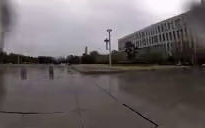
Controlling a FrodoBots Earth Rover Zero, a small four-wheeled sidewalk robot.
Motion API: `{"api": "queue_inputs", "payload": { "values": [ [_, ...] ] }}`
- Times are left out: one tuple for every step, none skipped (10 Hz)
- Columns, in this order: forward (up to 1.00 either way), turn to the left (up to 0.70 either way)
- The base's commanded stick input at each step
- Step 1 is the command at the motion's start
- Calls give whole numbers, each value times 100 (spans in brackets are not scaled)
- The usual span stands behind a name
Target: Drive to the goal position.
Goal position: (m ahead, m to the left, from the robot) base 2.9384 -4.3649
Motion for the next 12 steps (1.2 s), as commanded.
{"api": "queue_inputs", "payload": {
  "values": [
    [0, -45],
    [0, -45],
    [0, -45],
    [0, -45],
    [0, -45],
    [0, -45],
    [0, -45],
    [0, -45],
    [0, -45],
    [0, -45],
    [0, -45],
    [64, -4]
  ]
}}
